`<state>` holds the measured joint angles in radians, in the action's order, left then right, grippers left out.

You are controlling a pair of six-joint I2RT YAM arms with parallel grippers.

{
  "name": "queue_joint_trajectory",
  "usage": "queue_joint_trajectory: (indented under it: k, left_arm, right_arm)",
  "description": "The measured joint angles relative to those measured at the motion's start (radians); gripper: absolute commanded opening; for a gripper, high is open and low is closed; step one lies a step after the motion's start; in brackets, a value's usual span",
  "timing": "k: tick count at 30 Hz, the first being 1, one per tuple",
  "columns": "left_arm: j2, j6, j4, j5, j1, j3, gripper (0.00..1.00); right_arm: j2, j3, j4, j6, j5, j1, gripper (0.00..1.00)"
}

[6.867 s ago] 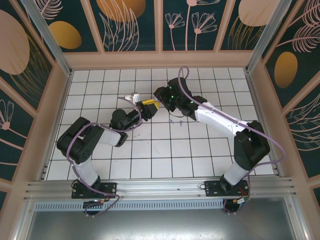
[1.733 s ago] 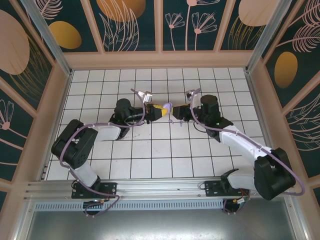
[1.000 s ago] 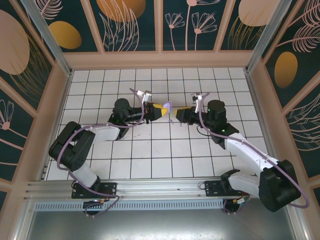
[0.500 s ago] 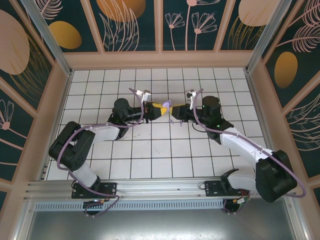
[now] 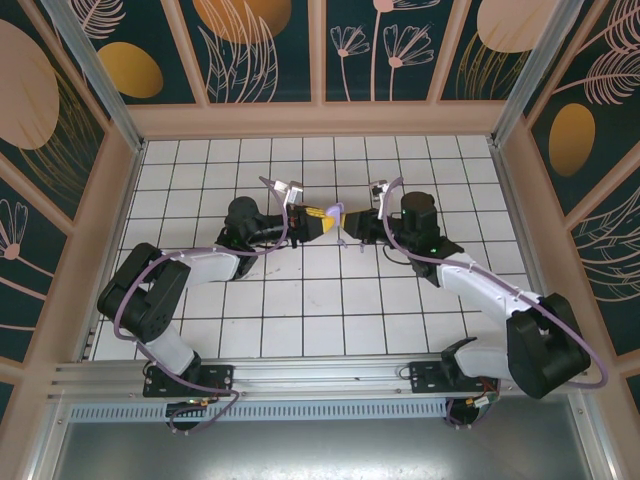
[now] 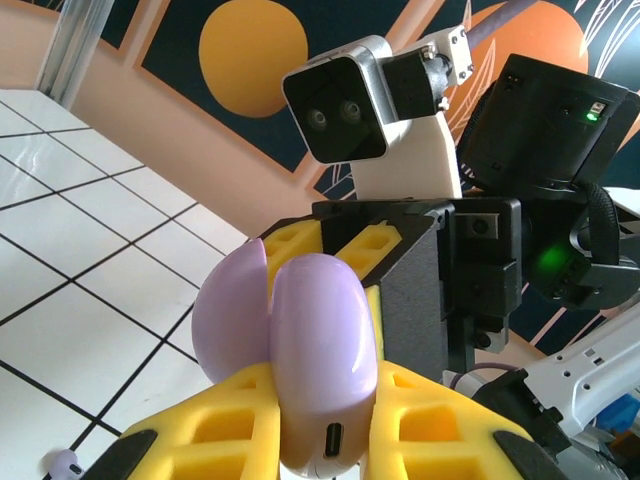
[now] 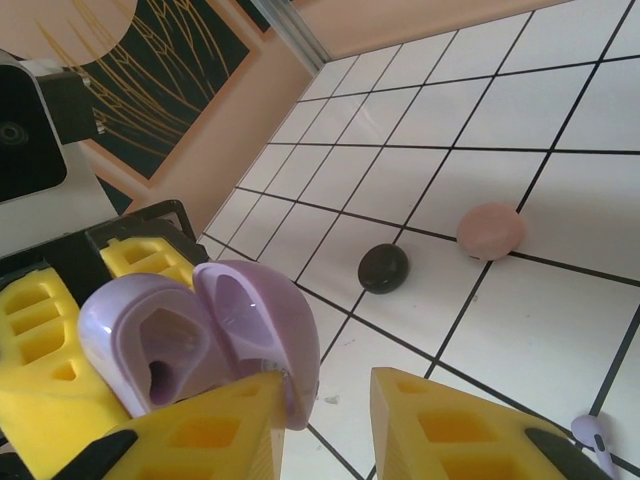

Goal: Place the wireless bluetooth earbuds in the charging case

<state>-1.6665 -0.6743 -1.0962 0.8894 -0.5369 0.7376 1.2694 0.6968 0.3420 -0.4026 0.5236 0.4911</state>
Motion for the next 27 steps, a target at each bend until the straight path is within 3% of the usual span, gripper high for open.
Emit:
queue_joint_trajectory:
  k: [9, 19, 25, 27]
  left_arm:
    - [0.001, -0.004, -0.004, 0.000, 0.000, 0.000, 0.00]
    - [0.002, -0.027, -0.015, 0.001, 0.007, 0.000, 0.00]
    - [0.002, -0.037, -0.016, 0.001, 0.008, 0.001, 0.00]
    - [0.002, -0.037, -0.014, 0.000, 0.008, 0.002, 0.05]
  right_arm:
    - [0.022, 0.021, 0.011, 0.000, 0.005, 0.001, 0.25]
    - [0.036, 0.035, 0.021, 0.003, 0.031, 0.005, 0.00]
    - [0.036, 0.036, 0.020, 0.004, 0.031, 0.005, 0.00]
    - [0.036, 0.037, 0.019, 0.004, 0.027, 0.005, 0.00]
